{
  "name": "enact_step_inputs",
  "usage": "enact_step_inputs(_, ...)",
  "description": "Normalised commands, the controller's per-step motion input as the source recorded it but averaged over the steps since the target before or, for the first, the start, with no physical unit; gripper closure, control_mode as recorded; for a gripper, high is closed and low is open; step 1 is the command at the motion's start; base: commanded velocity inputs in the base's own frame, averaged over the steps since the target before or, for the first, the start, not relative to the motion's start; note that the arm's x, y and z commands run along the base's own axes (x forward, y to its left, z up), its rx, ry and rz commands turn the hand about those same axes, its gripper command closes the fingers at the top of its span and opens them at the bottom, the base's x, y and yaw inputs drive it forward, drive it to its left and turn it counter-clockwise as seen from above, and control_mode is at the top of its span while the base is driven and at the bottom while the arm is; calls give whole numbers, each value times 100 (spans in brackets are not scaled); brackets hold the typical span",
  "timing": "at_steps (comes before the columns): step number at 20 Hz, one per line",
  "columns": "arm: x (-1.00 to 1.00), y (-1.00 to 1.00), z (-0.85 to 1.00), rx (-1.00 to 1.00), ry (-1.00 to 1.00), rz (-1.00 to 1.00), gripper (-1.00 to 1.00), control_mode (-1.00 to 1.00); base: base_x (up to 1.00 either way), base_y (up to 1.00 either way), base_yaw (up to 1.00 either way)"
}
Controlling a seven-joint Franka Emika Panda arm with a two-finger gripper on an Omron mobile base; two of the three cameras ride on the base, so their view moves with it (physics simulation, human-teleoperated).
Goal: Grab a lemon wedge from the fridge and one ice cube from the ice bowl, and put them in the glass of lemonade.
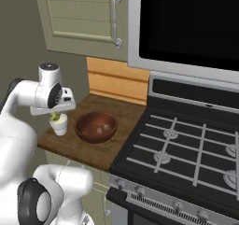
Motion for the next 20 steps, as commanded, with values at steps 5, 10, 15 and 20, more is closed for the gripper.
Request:
enact_step_inputs(5, 20, 16, -28, 0, 0, 10, 100, -100, 0, 0, 0)
enact_step_inputs(10, 38, 25, -4, 0, 1, 3, 100, -100, 0, 0, 0)
enact_step_inputs(15, 35, 15, 0, 0, 1, 0, 100, -100, 0, 0, 0)
enact_step_inputs(20, 28, 0, 0, 0, 0, 0, 100, -100, 0, 0, 0)
